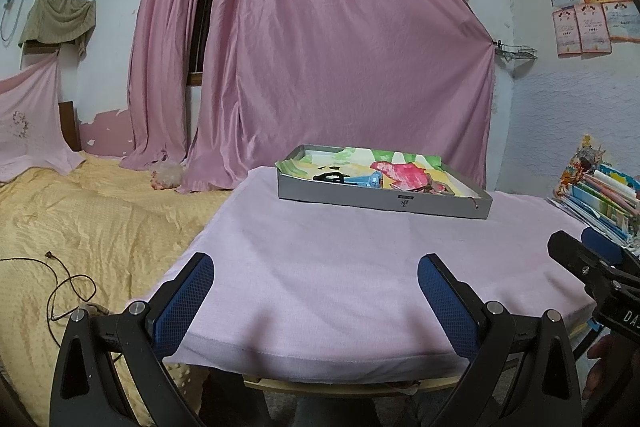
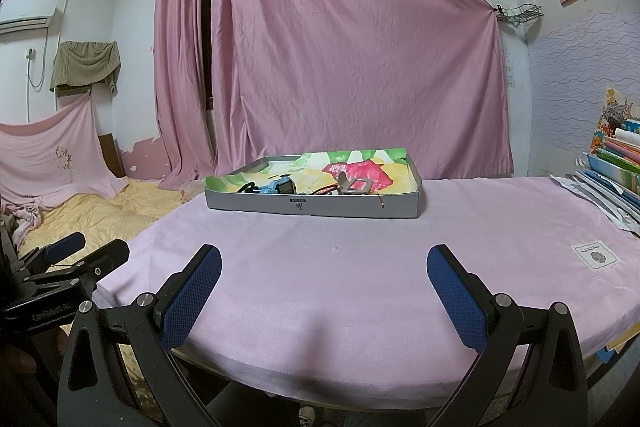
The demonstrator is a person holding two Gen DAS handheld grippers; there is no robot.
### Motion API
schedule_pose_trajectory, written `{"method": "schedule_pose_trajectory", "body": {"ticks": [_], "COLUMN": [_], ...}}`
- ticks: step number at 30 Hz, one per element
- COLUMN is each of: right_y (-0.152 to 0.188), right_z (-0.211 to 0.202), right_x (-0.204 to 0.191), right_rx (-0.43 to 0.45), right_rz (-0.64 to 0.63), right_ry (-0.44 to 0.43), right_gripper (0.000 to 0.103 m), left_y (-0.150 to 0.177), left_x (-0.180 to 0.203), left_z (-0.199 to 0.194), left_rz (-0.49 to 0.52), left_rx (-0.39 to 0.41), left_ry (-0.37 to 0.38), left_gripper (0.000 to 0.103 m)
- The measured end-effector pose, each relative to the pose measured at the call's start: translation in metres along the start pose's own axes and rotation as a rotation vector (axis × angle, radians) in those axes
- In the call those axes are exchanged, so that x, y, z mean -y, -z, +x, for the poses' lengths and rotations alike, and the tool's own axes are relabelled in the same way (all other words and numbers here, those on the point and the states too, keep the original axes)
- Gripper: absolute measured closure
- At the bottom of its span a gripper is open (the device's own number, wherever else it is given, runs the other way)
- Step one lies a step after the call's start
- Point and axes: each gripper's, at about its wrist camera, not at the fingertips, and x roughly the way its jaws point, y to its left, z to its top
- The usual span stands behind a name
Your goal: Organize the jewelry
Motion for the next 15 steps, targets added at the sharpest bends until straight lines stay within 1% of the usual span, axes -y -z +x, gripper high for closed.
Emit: {"method": "schedule_pose_trajectory", "body": {"ticks": [7,11,15], "right_y": [-0.0001,0.0000,0.0002], "right_z": [0.0000,0.0000,0.0000], "right_x": [0.0001,0.0001,0.0001], "right_rx": [0.000,0.000,-0.001], "right_rz": [0.000,0.001,0.001], "right_ry": [-0.001,-0.001,0.000], "right_gripper": [0.002,0.002,0.002], "left_y": [-0.0030,-0.0043,-0.0048], "left_x": [0.0010,0.0032,0.0039], "left_z": [-0.0045,-0.0062,-0.0044], "left_rz": [-0.008,-0.002,0.001], "left_rx": [0.013,0.027,0.021], "left_ry": [0.028,0.019,0.007], "left_gripper": [0.001,0.001,0.001]}}
